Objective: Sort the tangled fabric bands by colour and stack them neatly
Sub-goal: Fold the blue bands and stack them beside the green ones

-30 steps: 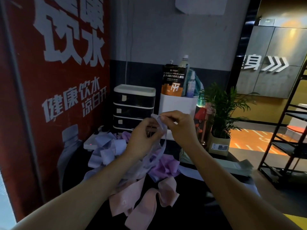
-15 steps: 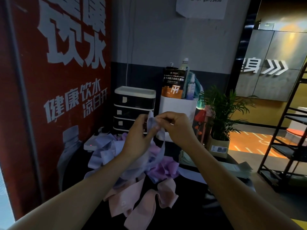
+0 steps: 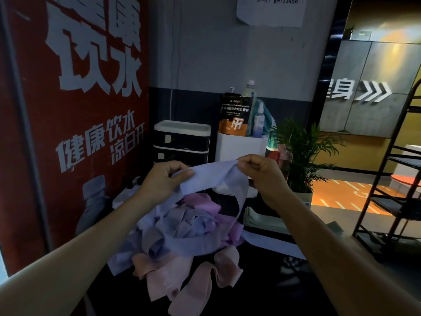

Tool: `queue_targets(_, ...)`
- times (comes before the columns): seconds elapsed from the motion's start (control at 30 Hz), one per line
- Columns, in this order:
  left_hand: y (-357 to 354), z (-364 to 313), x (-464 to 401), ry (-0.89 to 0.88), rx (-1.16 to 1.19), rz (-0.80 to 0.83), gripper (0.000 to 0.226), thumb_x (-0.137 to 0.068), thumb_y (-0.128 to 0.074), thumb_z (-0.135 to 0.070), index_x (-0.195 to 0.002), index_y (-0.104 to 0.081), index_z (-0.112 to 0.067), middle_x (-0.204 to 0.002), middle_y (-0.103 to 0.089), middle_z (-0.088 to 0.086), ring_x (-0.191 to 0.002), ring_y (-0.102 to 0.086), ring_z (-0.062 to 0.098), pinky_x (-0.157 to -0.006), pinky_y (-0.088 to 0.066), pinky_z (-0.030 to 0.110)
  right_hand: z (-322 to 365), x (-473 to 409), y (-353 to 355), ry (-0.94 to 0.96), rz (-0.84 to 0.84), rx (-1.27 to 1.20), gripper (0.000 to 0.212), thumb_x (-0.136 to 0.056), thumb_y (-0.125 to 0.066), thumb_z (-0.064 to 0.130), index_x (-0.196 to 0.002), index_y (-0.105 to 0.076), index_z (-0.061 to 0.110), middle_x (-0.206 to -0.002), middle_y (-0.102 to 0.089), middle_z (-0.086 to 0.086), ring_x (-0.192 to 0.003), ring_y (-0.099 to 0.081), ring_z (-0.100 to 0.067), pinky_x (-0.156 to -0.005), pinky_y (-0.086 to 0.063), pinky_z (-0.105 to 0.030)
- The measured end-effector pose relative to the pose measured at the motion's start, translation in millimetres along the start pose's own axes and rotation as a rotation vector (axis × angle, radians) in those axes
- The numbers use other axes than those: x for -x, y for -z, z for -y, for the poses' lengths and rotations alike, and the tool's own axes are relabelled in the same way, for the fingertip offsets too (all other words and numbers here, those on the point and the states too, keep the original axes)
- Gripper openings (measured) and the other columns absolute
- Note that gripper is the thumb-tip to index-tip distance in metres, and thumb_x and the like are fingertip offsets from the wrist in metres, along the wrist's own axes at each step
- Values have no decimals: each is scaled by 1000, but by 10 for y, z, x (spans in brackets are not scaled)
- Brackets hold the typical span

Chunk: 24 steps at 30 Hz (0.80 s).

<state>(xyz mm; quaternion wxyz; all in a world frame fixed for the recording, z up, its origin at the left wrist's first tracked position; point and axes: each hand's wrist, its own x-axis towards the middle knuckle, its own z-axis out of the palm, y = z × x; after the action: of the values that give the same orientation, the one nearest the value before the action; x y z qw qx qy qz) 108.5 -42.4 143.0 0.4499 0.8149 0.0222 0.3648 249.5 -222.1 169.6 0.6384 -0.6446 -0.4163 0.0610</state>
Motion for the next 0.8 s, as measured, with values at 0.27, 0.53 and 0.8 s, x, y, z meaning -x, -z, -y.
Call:
queue_targets(0.27, 63, -52, -56, 318, 543, -76, 40, -90, -48, -41, -72, -74, -16, -77, -71, 7, -71, -67, 16, -72, -52, 29, -8, 47, 27, -125, 141, -186, 26, -97, -41, 4, -82, -63, 6, -80, -61, -6, -70, -54, -13, -60, -47, -20)
queue_targets(0.53, -130, -199, -120, 311, 757, 6, 19, -94, -45, -15, -99, -64, -12, -82, -71, -1, -76, -65, 9, -67, -56, 21, 58, 64, -17, 3, 31, 146, 16, -94, -53, 13, -102, -66, 9, -94, -65, -2, -82, -57, -11, -73, -47, -16)
queue_targets(0.8, -371, -326, -175, 235, 632, 10, 22, -95, -46, -8, -111, -61, -9, -100, -69, 8, -87, -67, 17, -73, -57, 27, 367, 99, -238, 287, 8, 446, 16, -86, -65, 23, -97, -60, 12, -75, -53, 13, -65, -51, -1, -58, -42, -5)
